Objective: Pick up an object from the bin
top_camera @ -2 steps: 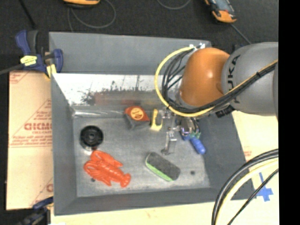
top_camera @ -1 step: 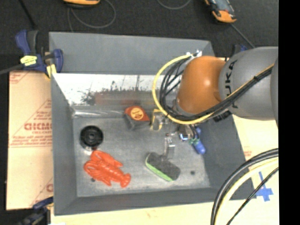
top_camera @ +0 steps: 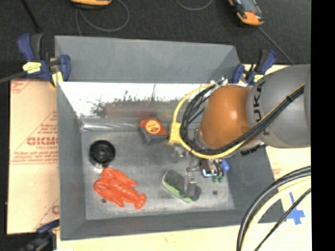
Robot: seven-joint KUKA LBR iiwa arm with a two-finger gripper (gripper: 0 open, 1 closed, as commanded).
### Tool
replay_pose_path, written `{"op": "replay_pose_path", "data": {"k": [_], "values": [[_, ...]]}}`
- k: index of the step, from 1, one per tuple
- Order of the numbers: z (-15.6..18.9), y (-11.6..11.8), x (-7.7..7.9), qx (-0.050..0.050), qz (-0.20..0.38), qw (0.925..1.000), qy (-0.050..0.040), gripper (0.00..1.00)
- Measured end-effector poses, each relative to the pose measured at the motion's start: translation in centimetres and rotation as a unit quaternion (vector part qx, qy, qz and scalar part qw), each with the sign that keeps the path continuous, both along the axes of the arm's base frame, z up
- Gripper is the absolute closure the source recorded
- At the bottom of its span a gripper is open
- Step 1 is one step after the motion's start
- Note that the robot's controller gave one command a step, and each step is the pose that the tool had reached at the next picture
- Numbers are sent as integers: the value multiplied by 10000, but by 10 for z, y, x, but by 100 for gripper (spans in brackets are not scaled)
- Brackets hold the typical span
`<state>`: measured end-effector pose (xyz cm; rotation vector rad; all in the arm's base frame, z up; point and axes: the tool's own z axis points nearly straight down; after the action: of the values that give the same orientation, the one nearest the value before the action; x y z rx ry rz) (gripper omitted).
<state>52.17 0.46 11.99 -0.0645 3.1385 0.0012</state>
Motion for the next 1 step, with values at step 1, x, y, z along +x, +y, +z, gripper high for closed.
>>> {"op": "replay_pose_path", "data": {"k": [1], "values": [[-3, -3, -26, 1, -951, 9955, 23, 0]]}}
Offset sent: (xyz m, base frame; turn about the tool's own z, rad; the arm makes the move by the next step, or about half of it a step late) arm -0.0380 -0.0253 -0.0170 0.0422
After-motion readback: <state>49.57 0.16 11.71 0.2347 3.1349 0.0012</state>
